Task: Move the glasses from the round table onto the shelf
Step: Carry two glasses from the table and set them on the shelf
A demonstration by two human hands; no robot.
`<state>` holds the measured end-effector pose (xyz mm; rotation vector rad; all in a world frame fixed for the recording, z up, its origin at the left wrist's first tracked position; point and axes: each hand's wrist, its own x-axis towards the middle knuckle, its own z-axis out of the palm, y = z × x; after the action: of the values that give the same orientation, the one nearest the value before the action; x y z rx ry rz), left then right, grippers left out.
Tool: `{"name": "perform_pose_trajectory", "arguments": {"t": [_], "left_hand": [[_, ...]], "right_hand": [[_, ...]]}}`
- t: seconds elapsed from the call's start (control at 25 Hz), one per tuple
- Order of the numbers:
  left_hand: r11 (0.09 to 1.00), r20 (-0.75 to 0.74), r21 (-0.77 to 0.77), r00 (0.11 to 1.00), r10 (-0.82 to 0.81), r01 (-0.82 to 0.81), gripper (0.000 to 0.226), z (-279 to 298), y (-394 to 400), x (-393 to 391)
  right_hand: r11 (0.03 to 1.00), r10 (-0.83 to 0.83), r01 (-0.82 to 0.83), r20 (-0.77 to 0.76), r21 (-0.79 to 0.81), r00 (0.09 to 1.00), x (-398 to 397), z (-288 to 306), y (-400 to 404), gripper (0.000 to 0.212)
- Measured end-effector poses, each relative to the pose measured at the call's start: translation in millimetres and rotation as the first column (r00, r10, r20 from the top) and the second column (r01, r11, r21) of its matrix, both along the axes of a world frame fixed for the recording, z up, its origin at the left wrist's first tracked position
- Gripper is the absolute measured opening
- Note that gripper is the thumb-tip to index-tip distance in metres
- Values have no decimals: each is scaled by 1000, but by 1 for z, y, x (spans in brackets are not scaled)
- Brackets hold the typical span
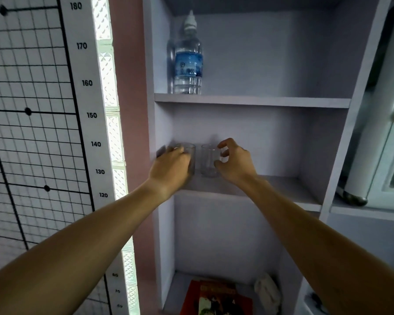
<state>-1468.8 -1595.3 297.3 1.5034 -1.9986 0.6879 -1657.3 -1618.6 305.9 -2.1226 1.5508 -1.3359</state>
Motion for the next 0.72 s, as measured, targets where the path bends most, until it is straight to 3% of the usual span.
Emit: {"name": "perform_pose_trajectory", "arguments": {"t": [0.28,0.48,0.72], "left_hand": [[997,41,52,997,62,-65,15,-3,4,-3],[992,57,70,993,104,-108,19,-2,3,-3],[984,46,133,992,117,-122,19,-7,1,-1]], "right_hand": [[998,-9,8,-18,-59,1000,3,-2,-8,42],[1000,-3,4,40,-26,999,10,-10,-14,35],[998,62,-62,-14,16,998,19,-17,-17,31]]}}
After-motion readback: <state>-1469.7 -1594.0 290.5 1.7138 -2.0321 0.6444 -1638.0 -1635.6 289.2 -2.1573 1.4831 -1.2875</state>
